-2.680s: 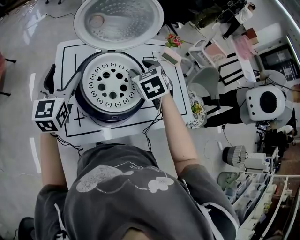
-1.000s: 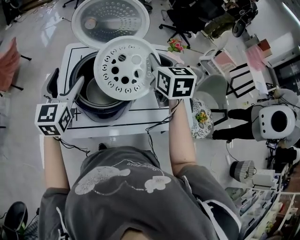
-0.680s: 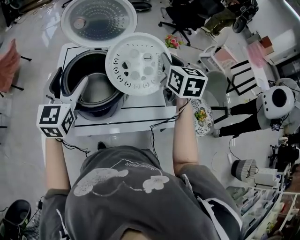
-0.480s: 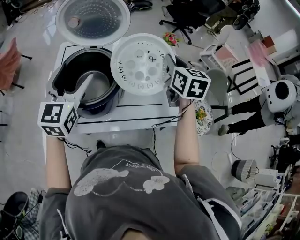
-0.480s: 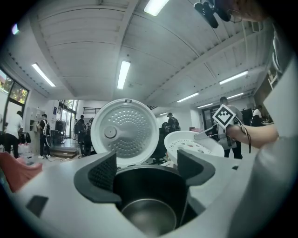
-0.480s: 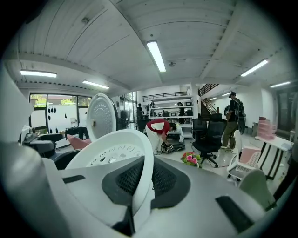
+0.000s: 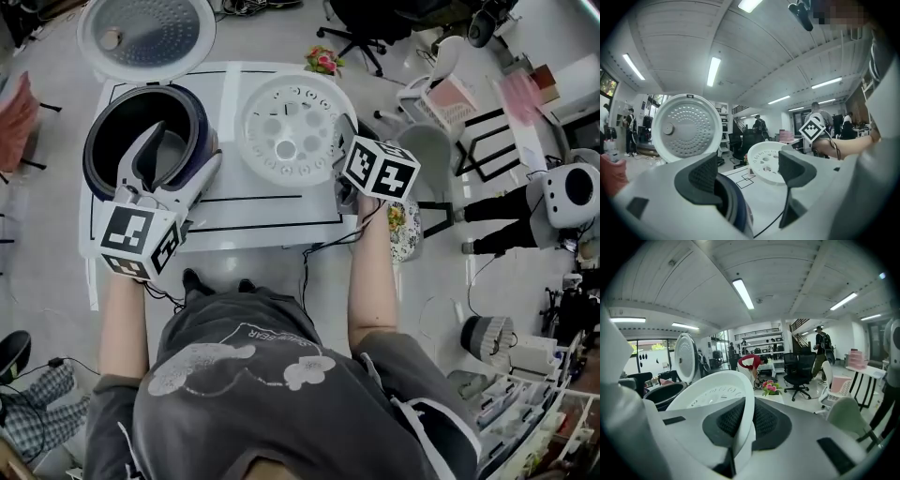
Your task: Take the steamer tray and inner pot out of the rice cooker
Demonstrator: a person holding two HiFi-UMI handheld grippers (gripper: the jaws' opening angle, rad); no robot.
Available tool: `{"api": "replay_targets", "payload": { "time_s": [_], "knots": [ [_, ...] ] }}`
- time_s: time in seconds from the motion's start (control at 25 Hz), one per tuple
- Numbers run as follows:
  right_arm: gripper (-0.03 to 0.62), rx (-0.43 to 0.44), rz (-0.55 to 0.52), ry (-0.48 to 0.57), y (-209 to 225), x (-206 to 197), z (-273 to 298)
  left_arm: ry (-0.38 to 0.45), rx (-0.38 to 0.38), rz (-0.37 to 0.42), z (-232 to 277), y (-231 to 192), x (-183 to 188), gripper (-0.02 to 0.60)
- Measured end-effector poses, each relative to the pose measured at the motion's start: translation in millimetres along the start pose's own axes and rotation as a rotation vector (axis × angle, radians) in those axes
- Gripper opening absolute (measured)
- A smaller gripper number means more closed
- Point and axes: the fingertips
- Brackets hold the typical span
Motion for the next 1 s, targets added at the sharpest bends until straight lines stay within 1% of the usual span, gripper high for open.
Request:
{"api": "replay_targets", "payload": {
  "time_s": [0.2, 0.32, 0.52, 0.76, 0.88, 1.0],
  "knots": [
    [0.048, -0.015, 0.010, -0.056, 27, -31, 18, -0.014, -0.039, -0.023, 32, 36, -14, 0.401],
    [0.048, -0.016, 0.012, -0.095, 34, -52, 36, -0.032, -0.064, -0.042, 50, 51, -27, 0.400],
    [0.048, -0.024, 0.026, -0.149, 39, -83, 71, -0.042, -0.125, -0.043, 74, 77, -47, 0.400],
    [0.048, -0.028, 0.065, -0.205, 41, -119, 120, -0.117, -0.141, -0.132, 108, 82, -104, 0.401],
    [0.048, -0.026, 0.061, -0.222, 42, -126, 138, -0.135, -0.139, -0.176, 120, 80, -123, 0.400],
    [0.048, -0.018, 0.051, -0.244, 44, -134, 158, -0.163, -0.141, -0.199, 130, 76, -142, 0.401]
  ]
}}
Point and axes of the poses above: the fingertips, and each gripper's own axes: z forward along the fingers, y to its right, x out of its top, and after that the axes turned 12 degrees about -x, right-handed
